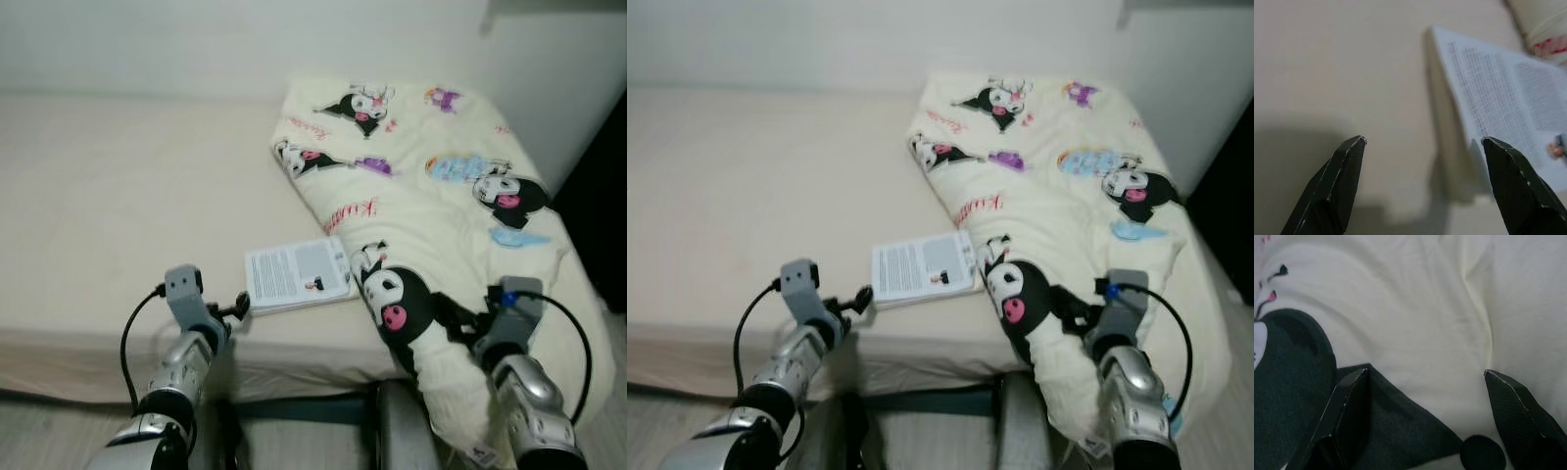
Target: Clean up the room
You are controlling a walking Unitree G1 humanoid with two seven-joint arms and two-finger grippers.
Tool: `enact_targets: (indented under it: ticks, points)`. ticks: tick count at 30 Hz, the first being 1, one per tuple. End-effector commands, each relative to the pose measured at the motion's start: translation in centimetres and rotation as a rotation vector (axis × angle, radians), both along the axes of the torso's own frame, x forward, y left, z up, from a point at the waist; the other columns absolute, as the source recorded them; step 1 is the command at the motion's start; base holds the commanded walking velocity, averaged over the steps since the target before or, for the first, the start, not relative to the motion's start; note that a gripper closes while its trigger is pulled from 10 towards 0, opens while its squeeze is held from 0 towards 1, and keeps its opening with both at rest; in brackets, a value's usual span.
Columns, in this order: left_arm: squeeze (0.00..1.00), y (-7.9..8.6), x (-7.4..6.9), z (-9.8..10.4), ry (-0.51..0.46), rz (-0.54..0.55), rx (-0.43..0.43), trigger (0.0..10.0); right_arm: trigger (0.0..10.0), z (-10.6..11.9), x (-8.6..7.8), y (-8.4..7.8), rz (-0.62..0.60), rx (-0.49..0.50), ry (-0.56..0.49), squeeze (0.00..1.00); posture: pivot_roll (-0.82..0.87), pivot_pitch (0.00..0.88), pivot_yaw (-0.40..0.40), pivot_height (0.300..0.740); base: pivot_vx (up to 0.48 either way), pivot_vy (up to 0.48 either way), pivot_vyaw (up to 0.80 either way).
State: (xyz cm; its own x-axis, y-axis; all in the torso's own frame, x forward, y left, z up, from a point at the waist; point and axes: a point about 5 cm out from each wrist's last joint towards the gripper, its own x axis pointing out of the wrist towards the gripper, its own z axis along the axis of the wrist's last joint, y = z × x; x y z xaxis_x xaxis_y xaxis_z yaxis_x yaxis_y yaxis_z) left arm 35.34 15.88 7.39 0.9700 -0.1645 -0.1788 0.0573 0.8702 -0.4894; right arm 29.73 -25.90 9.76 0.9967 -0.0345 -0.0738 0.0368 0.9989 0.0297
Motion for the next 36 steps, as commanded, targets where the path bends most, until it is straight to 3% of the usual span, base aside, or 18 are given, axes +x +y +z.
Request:
enact_targets:
  ticks: [1,2,7,12,16,18,19,20,22,25,26,31,32,36]
  points:
    - [0.00,0.2,0.1,0.2,-0.003,-0.010,-0.040,10.0,10.0,-0.6,-0.4,0.4,0.007,0.026,0.031,0.00,-0.10,0.340,0.014,0.473,0.000,0.000,0.00]
    - [0.00,-0.5,1.1,1.7,-0.039,-0.032,-0.123,10.0,10.0,0.4,-0.4,0.8,0.014,0.013,0.006,0.00,-0.12,0.373,0.021,0.473,0.000,0.000,0.00]
    - [0.00,-1.3,1.7,2.7,-0.046,-0.054,-0.201,10.0,10.0,1.3,-0.6,1.2,0.020,0.011,-0.010,0.00,-0.13,0.385,0.024,0.473,0.000,0.000,0.00]
    - [0.00,-3.1,1.4,1.8,0.017,-0.114,-0.183,10.0,10.0,1.8,-1.9,1.1,0.008,0.002,-0.002,0.00,-0.15,0.392,0.027,0.473,0.000,0.000,0.00]
    - [0.00,-4.0,0.0,-0.7,0.146,-0.157,-0.113,10.0,10.0,2.4,-2.7,0.6,-0.012,-0.004,0.009,0.00,-0.16,0.390,0.025,0.473,0.000,0.000,0.00]
    - [0.00,-4.0,-0.2,-1.1,0.174,-0.154,-0.113,10.0,10.0,2.5,-2.7,0.6,-0.015,-0.004,0.011,0.00,-0.16,0.390,0.024,0.473,0.000,0.000,0.00]
    - [0.00,-4.1,-0.6,-1.6,0.206,-0.149,-0.154,10.0,10.0,2.7,-2.8,0.5,-0.018,-0.006,0.011,0.00,-0.16,0.389,0.022,0.473,0.000,0.000,0.00]
    - [0.00,-4.5,-0.9,-2.0,0.234,-0.157,-0.215,0.0,10.0,3.1,-2.8,0.3,-0.021,-0.010,0.006,0.00,-0.17,0.388,0.020,0.473,0.000,0.000,0.00]
    - [0.00,-5.2,-1.0,-1.9,0.236,-0.184,-0.309,0.0,10.0,3.9,-2.7,0.1,-0.030,-0.005,-0.011,0.00,-0.16,0.385,0.018,0.473,0.000,0.000,0.00]
    - [0.00,-5.7,-0.9,-1.4,0.206,-0.215,-0.333,0.0,10.0,4.9,-2.4,0.0,-0.038,0.005,-0.040,0.00,-0.17,0.384,0.019,0.473,0.000,0.000,0.00]
    - [0.00,-5.4,-0.4,-0.8,0.178,-0.194,-0.371,0.0,10.0,6.0,-2.2,0.0,-0.048,0.028,-0.080,0.00,-0.17,0.378,0.024,0.473,0.000,0.000,0.00]
    - [0.00,-4.4,0.2,0.1,0.141,-0.163,-0.419,0.0,10.0,7.5,-2.2,-0.6,-0.093,0.077,-0.137,0.00,-0.17,0.367,0.031,0.473,0.000,0.000,0.00]
    - [0.00,-3.7,0.6,0.9,0.112,-0.156,-0.430,0.0,10.0,8.2,-2.7,-2.3,-0.181,0.077,-0.157,0.00,-0.17,0.356,0.034,0.473,0.000,0.000,0.00]
    - [0.00,-3.2,0.9,1.5,0.089,-0.164,-0.435,0.0,10.0,8.5,-3.5,-4.8,-0.314,0.027,-0.144,0.00,-0.17,0.339,0.042,0.473,0.000,0.000,0.00]
